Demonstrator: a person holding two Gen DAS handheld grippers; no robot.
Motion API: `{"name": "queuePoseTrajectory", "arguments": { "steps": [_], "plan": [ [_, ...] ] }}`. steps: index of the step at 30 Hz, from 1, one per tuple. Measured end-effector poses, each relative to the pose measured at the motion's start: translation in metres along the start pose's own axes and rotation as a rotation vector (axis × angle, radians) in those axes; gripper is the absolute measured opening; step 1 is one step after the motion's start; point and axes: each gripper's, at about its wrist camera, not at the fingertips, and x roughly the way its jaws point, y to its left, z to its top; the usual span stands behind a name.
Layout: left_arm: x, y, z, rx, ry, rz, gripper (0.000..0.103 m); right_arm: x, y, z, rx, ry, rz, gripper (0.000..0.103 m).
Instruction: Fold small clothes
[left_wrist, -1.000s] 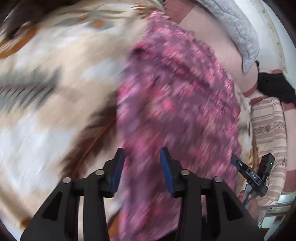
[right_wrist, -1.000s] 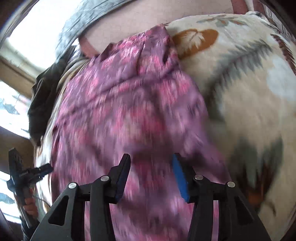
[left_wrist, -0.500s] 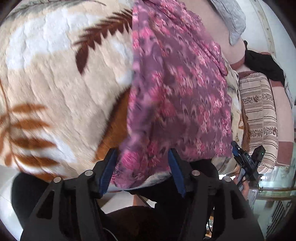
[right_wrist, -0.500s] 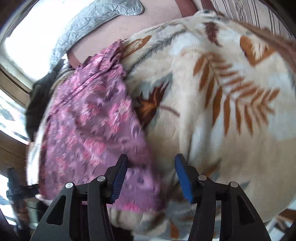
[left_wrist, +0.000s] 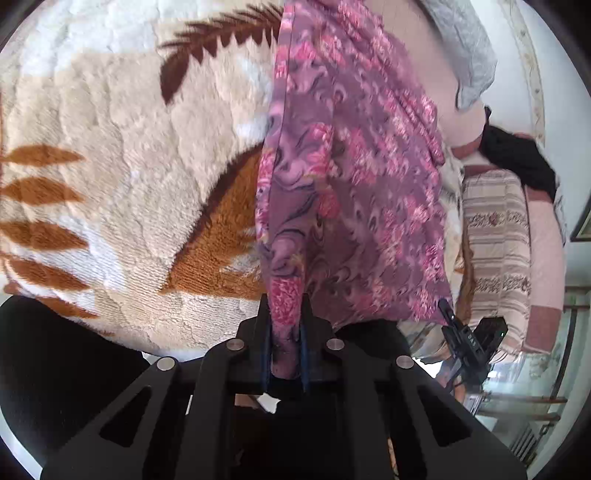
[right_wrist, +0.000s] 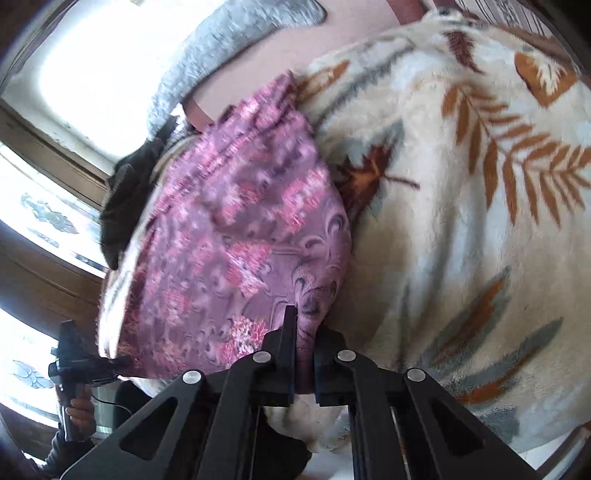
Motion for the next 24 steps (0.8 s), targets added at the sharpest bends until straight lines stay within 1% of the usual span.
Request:
{"name": "queuePoseTrajectory", "arguments": {
  "steps": [6, 12, 19, 24],
  "plan": [
    [-0.029, -0.015, 0.005, 0.034, -0.064, -0.09, 0.009, -0.014, 0.016, 0.014, 0.037, -0.059, 0.104, 0.005],
    [-0.05, -0.028, 0.025, 0.04, -0.116, -0.17, 0.009, -0.013, 0.029, 0.036, 0.1, -0.104, 0.224, 0.005],
    [-0.066, -0.042, 0.066, 0.05, -0.182, -0.23, 0.009, -0.002, 0.05, 0.074, 0.132, -0.154, 0.308, 0.005],
    [-0.073, -0.046, 0.11, 0.016, -0.239, -0.255, 0.009, 0.015, 0.061, 0.11, 0.151, -0.196, 0.325, 0.005]
  ]
}}
